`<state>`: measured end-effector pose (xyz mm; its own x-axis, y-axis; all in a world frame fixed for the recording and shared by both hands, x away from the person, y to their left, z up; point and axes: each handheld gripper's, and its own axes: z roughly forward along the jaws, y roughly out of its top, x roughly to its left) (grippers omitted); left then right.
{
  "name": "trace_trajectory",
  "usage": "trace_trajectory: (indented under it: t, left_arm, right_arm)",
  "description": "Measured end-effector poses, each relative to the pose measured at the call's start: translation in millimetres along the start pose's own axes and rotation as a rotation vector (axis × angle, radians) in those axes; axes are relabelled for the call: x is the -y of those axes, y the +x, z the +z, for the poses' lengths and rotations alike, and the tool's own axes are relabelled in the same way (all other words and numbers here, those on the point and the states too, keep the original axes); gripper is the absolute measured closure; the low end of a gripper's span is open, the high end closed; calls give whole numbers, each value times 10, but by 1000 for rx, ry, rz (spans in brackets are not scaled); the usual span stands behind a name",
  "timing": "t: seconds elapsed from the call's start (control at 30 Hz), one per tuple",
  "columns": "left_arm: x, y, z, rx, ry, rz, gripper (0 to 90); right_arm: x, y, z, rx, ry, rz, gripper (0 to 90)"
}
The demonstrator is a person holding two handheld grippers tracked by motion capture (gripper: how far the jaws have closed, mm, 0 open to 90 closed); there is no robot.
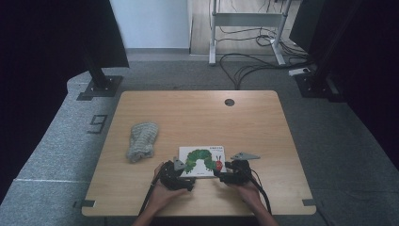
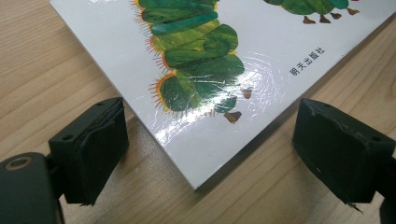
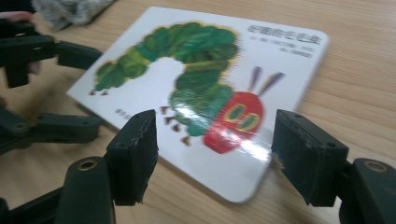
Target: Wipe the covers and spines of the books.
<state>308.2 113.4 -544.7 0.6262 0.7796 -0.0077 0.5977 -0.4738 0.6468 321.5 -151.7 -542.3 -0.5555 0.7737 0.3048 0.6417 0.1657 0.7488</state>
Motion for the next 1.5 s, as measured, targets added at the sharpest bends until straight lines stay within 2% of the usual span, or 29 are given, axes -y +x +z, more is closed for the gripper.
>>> trace_trajectory:
  t: [0.17, 0.3, 0.4, 0.57, 0.7, 1.13, 1.4, 1.5]
  left_arm:
    - [-1, -1, -1, -1, 1, -1, 105]
    - [1, -3, 0, -1, 0, -1, 105]
    - [1, -4, -1, -2, 0, -2, 106]
    - [-2, -5, -1, -3, 2, -3, 107]
    - [-11, -5, -4, -2, 9, -5, 111]
    - [-14, -20, 8, -3, 13, -1, 79]
    - [-36, -39, 22, -10, 22, -14, 56]
    - [-44, -17, 14, 7, 20, -32, 61]
  right_arm:
    - [4, -47, 22, 9, 14, 19, 294]
    - [16, -61, 63, -6, 34, 40, 290]
    - [16, -60, 70, -13, 29, 52, 277]
    - [4, -105, 52, -49, 21, 112, 285]
    - [-27, -114, -4, -70, -15, 142, 301]
    - [-121, -85, -118, -106, -75, 145, 304]
    - [-131, -78, -124, -103, -75, 133, 304]
    - [-134, -71, -125, -99, -75, 128, 304]
